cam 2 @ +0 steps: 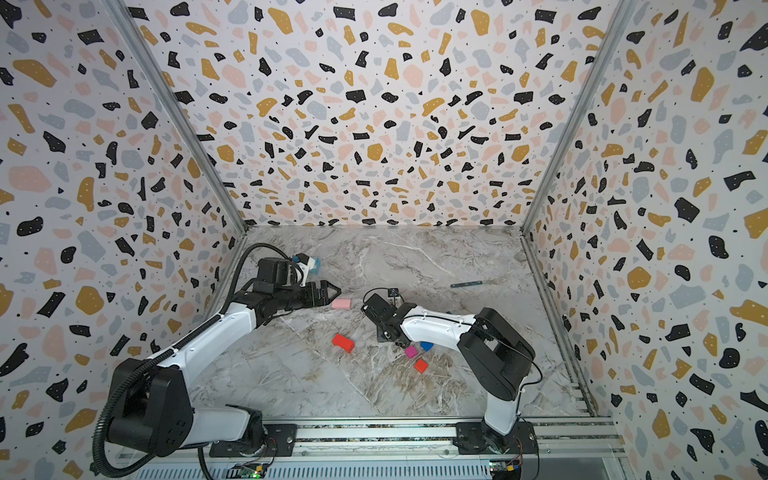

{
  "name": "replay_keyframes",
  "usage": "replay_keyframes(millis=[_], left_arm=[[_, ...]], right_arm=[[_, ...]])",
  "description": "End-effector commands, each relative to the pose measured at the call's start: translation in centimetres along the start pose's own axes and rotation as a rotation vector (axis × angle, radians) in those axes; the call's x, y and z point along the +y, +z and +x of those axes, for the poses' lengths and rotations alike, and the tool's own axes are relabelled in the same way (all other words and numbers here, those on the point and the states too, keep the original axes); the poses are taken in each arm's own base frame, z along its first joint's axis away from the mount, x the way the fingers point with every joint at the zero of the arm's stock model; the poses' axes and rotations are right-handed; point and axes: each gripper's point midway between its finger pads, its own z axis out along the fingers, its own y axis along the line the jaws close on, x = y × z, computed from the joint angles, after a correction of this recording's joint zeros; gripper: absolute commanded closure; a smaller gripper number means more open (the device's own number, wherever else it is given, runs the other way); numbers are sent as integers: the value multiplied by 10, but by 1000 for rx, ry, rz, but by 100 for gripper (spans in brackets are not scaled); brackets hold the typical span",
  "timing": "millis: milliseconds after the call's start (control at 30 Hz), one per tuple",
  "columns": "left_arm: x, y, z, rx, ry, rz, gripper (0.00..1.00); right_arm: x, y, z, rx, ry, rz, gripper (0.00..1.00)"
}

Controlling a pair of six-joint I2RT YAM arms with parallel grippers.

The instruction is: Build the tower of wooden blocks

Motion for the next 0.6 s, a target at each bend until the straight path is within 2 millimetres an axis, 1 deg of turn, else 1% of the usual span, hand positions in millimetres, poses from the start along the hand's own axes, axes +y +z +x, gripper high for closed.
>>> replay_keyframes(millis=[0,567], left_arm=[[1,3,5,16,14,4,1],[1,3,6,16,14,1,1]], right_arm=[[-4,-1,1,-10,0,20,52],[-3,1,-1,-15,4,21,52]])
